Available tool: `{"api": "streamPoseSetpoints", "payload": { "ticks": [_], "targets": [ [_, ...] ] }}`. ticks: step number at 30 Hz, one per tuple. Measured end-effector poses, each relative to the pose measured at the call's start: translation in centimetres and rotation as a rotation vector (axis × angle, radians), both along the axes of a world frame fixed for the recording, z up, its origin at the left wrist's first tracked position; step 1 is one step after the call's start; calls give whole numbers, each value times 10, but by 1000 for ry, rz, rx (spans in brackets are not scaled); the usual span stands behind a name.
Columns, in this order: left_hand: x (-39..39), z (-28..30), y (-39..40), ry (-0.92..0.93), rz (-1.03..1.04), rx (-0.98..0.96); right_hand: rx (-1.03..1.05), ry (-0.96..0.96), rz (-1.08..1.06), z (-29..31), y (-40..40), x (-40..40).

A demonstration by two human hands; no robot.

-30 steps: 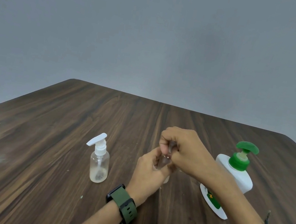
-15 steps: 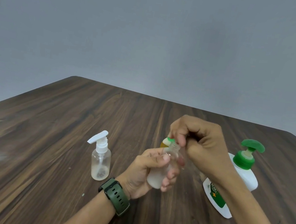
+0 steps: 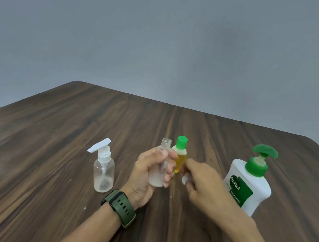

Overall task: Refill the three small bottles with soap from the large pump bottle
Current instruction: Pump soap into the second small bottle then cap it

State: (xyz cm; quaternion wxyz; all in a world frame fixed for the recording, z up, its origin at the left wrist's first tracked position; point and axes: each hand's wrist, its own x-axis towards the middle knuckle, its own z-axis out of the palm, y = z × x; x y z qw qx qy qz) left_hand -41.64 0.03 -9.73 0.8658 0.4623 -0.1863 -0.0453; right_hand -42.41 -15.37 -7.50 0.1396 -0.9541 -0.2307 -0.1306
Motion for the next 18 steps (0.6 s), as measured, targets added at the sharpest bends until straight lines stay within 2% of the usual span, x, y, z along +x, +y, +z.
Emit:
{"api": "streamPoseSetpoints", "payload": {
  "ticks": [5,12,14,18],
  "targets": [
    [-1,-1,0,-9,7,12,-159,106,-14,-20,3,-5],
    [-5,3,-1,-39,-8,7,-128,58,-3,-26,3,-13],
    [-7,5,-2,-58,0,16,-101,-24,-7,-22,3,-17],
    [-9,10,-4,-122,42,49,-38,-316,-39,8,1,-27]
  ]
}}
